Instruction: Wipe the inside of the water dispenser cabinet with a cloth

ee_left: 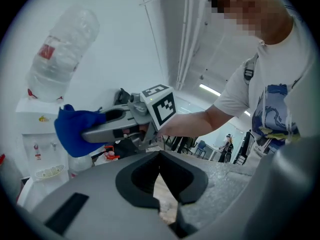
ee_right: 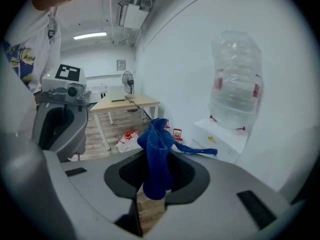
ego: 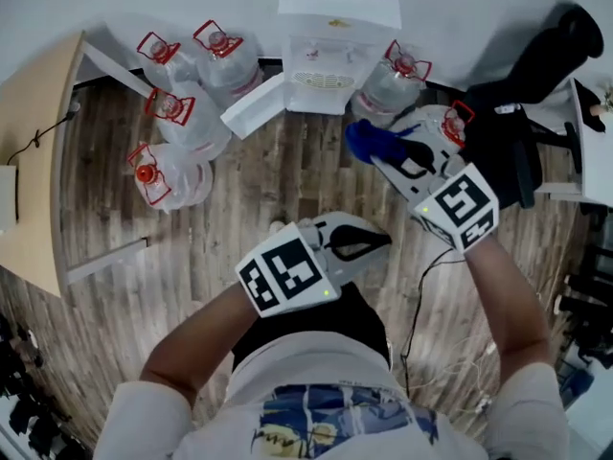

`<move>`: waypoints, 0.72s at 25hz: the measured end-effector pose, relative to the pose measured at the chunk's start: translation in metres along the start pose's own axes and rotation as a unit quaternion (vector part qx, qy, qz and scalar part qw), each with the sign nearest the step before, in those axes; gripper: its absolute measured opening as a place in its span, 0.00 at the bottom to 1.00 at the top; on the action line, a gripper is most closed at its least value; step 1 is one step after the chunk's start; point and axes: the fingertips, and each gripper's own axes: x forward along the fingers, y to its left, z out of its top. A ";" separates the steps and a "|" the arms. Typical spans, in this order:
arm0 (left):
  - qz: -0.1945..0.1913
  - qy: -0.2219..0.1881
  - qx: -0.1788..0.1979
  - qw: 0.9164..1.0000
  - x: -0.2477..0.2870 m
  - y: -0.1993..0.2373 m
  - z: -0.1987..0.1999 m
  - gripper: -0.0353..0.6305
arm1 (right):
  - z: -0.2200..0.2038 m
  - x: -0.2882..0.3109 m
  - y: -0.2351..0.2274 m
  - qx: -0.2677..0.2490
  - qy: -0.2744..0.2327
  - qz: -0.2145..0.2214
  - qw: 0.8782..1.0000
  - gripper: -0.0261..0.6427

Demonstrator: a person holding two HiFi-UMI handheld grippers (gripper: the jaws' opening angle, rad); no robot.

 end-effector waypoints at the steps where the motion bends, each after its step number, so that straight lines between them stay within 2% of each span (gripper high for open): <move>1: -0.003 -0.002 0.000 1.000 0.003 0.010 -0.002 0.06 | 0.002 0.013 -0.006 -0.008 0.003 0.007 1.000 0.18; 5: -0.004 0.000 0.002 1.000 0.020 0.059 -0.023 0.06 | -0.008 0.079 -0.025 -0.016 0.028 0.036 0.999 0.18; 9: -0.008 0.007 -0.005 1.000 0.045 0.112 -0.058 0.06 | -0.048 0.166 -0.047 -0.061 0.030 0.076 0.995 0.18; 14: -0.028 0.003 -0.013 1.000 0.103 0.173 -0.112 0.06 | -0.135 0.270 -0.069 -0.111 0.048 0.121 0.985 0.18; 18: -0.064 -0.020 -0.013 0.998 0.150 0.208 -0.158 0.06 | -0.214 0.347 -0.087 -0.155 0.059 0.115 0.979 0.18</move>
